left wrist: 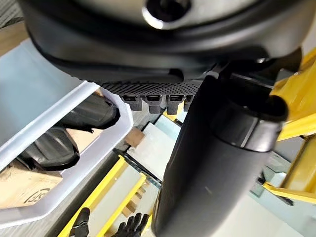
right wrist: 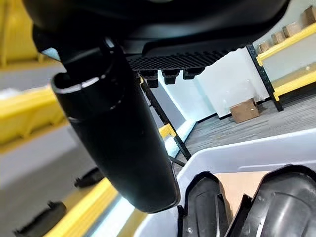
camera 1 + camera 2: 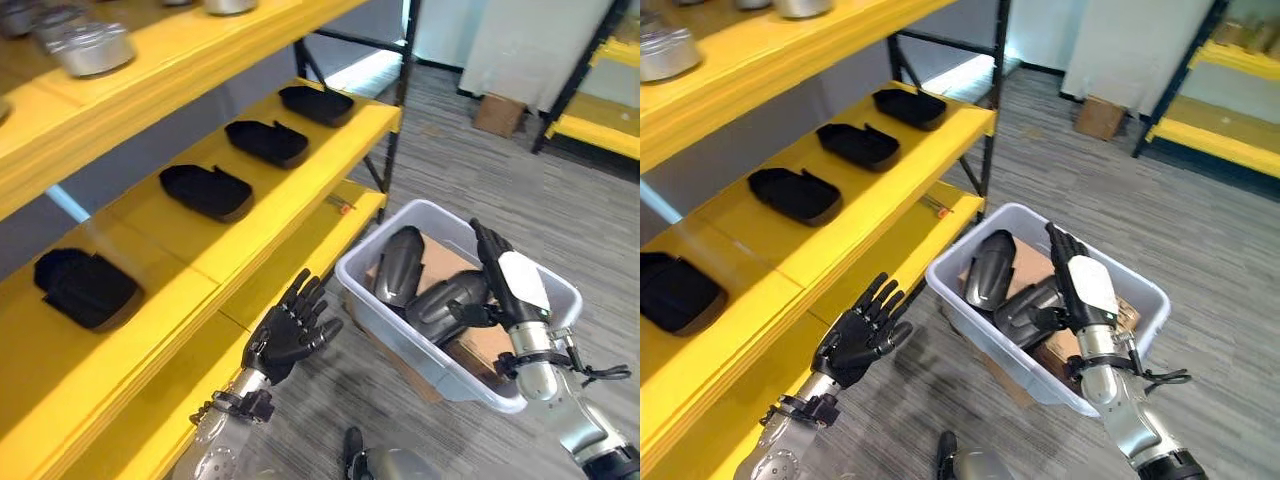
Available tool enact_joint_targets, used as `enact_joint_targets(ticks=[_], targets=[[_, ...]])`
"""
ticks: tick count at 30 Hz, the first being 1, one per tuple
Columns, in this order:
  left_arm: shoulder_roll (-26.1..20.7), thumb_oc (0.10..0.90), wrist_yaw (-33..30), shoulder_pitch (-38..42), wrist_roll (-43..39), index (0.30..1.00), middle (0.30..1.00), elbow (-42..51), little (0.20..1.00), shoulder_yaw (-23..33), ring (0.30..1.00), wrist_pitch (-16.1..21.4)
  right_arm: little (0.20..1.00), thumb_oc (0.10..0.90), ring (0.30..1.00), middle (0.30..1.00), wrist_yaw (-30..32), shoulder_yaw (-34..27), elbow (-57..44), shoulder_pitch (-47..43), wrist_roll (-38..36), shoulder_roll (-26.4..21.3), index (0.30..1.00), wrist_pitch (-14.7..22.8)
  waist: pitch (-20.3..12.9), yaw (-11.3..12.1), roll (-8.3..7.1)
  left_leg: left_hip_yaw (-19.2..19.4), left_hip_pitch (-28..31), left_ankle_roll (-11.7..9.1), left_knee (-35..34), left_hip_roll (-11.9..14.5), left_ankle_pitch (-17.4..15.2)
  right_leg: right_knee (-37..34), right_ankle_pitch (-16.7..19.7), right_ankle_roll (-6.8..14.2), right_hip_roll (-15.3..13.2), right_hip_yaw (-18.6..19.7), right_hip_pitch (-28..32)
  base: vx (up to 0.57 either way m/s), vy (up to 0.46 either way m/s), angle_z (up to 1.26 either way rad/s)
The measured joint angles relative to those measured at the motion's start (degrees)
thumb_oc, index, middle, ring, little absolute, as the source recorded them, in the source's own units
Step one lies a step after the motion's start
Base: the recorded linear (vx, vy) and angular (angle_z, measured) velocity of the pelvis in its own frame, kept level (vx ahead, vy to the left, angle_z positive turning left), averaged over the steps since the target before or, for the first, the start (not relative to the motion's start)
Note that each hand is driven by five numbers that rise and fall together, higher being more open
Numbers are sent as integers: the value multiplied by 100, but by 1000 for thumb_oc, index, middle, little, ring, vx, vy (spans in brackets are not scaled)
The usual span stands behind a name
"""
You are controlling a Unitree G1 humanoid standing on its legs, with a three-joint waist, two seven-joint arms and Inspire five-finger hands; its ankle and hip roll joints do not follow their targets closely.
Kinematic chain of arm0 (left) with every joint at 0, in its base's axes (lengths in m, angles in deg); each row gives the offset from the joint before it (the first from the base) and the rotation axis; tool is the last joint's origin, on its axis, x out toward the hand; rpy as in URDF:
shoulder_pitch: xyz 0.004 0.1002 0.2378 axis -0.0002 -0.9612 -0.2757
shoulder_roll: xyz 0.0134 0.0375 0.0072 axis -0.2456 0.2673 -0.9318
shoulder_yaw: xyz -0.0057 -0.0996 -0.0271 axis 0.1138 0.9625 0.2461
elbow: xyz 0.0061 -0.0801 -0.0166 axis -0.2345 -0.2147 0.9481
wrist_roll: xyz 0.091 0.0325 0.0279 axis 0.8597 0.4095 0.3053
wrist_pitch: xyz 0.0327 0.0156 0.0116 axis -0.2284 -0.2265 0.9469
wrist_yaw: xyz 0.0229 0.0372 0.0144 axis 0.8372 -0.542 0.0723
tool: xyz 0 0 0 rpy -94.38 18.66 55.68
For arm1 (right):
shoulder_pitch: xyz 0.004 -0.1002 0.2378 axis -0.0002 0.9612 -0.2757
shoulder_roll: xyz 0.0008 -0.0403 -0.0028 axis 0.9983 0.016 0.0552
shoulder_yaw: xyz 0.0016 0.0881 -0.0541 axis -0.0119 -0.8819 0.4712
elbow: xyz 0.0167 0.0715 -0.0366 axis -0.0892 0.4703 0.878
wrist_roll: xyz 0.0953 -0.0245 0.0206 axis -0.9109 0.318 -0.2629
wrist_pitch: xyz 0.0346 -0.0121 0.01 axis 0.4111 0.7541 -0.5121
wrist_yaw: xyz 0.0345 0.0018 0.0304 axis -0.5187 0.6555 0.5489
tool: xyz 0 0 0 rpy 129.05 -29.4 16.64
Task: Move parts from the plastic box to the shelf.
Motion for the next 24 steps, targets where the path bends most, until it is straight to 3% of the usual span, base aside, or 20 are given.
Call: enact_joint_targets(ticks=[1,2,4,5,6,7,8,9,12,16,23,24], targets=[[4,900,-9,2,1,1000,1000,12,1000,7,1000,30,1000,900,1000,1000,0,31,7,2,2,26,1000,2,17,18,-78,-91,-81,48,-52,-197,-101,-178,126,-135,6,146,92,88,1,-61],[6,900,-96,-19,2,1000,1000,13,1000,9,1000,41,1000,900,1000,1000,-1,53,22,8,2,189,1000,6,23,27,-83,-58,-267,77,-333,-477,-128,-523,205,-38,8,-46,307,123,38,-52],[-2,900,-121,-13,2,1000,1000,9,1000,13,1000,48,1000,900,1000,1000,13,48,29,22,3,360,1000,4,22,-25,-89,-98,-331,93,-676,-531,-85,-543,193,-73,94,-66,395,131,51,-26],[-2,900,-119,-13,2,1000,1000,9,1000,10,1000,48,1000,900,1000,1000,20,54,26,13,16,473,1000,15,20,24,-107,-150,-345,116,-907,-616,-65,-604,228,-18,104,6,407,110,49,-27],[-2,900,-119,-22,2,1000,1000,9,1000,-1,1000,48,1000,900,1000,1000,15,62,27,8,44,577,1000,43,20,33,-87,-278,-337,170,-1202,-780,-13,-654,223,194,100,61,424,151,55,-35],[6,900,-115,-42,3,1000,1000,8,1000,-5,1000,48,1000,900,1000,1000,12,62,31,16,44,633,1000,44,19,32,-40,-353,-300,184,-1439,-835,36,-598,43,311,70,-55,399,165,50,-41],[1,900,-114,-108,2,1000,1000,20,1000,-2,1000,76,1000,900,1000,1000,-20,77,29,31,45,678,1000,51,17,56,11,-436,-177,199,-1725,-835,184,-422,-20,54,21,-269,361,163,51,-27],[11,900,-119,-125,-1,1000,1000,10,1000,4,1000,86,1000,900,1000,1000,-47,78,20,44,45,672,1000,56,11,41,36,-451,-137,190,-1741,-831,219,-422,80,-180,80,-215,420,194,70,-42],[-3,900,-117,-220,-3,1000,1000,7,1000,83,1000,106,1000,900,1000,1000,-122,79,1,122,45,664,1000,57,-23,45,103,-544,-161,164,-1744,-851,207,-637,229,-282,166,14,521,206,82,-43],[-4,900,-102,-243,-1,1000,1000,5,1000,116,1000,116,1000,900,1000,1000,-130,69,-3,364,45,654,1000,53,-18,33,105,-563,-423,96,-1704,-801,272,-777,193,-234,201,148,787,270,131,-20],[-2,900,-54,-449,1,1000,1000,6,1000,230,1000,135,1000,900,1000,1000,-126,89,-7,367,94,540,1000,59,42,38,376,-535,-536,319,-1689,-760,418,-538,-70,-166,296,273,804,160,136,-14],[-7,900,-30,-435,-2,1000,1000,2,1000,240,1000,151,1000,900,1000,1000,-124,81,-7,362,102,503,1000,61,56,38,435,-504,-431,498,-1735,-803,574,-219,-270,-81,298,249,660,198,194,3]])
